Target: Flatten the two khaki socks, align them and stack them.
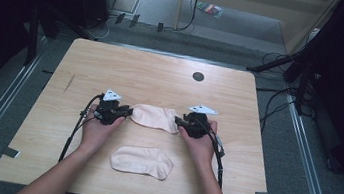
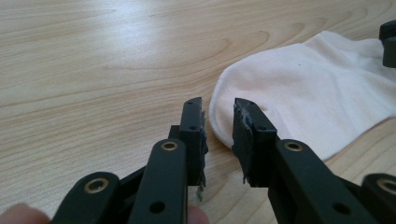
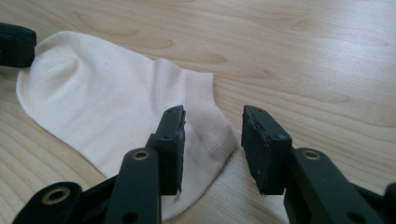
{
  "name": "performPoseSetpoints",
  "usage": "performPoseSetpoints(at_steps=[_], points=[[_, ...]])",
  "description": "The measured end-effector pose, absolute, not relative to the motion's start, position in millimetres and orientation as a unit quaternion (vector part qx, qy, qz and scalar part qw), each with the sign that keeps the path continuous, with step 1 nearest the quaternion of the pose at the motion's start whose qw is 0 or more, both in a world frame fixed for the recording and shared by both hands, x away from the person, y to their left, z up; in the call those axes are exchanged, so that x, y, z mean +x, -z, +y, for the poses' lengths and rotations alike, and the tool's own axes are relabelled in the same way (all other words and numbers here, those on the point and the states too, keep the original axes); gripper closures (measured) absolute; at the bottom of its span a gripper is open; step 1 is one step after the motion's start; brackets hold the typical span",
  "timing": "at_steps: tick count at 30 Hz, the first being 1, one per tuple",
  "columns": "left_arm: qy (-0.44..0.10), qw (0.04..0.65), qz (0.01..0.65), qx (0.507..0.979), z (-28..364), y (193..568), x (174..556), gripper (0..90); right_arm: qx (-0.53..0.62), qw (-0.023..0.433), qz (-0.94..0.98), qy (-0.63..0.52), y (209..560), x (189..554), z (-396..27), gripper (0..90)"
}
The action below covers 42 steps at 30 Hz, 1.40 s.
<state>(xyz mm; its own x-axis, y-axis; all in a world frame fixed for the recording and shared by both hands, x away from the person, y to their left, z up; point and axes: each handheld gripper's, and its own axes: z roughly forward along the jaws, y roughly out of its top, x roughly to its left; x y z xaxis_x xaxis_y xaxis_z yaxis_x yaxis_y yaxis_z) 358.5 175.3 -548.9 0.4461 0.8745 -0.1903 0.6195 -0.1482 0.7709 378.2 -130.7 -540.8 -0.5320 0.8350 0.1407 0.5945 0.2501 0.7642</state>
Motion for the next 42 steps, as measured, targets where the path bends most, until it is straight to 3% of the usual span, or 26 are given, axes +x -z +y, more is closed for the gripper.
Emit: performPoseSetpoints(at_steps=[15, 22, 27, 38, 42], points=[[-0.160, 0.399, 0.487, 0.760, 170, 551, 358, 89.0, 0.453, 0.171, 0.787, -0.383, 546, 373, -128, 71.2], [-0.161, 0.395, 0.487, 0.762, 169, 551, 357, 90.0, 0.451, 0.181, 0.786, -0.382, 547, 370, -126, 74.0], [-0.161, 0.393, 0.487, 0.764, 169, 551, 357, 90.0, 0.441, 0.186, 0.791, -0.381, 548, 367, -122, 85.5], [-0.156, 0.397, 0.489, 0.761, 170, 551, 357, 90.0, 0.463, 0.195, 0.775, -0.383, 549, 363, -118, 88.3], [-0.163, 0.392, 0.486, 0.764, 169, 550, 357, 90.0, 0.483, 0.171, 0.762, -0.395, 549, 366, -122, 88.8]])
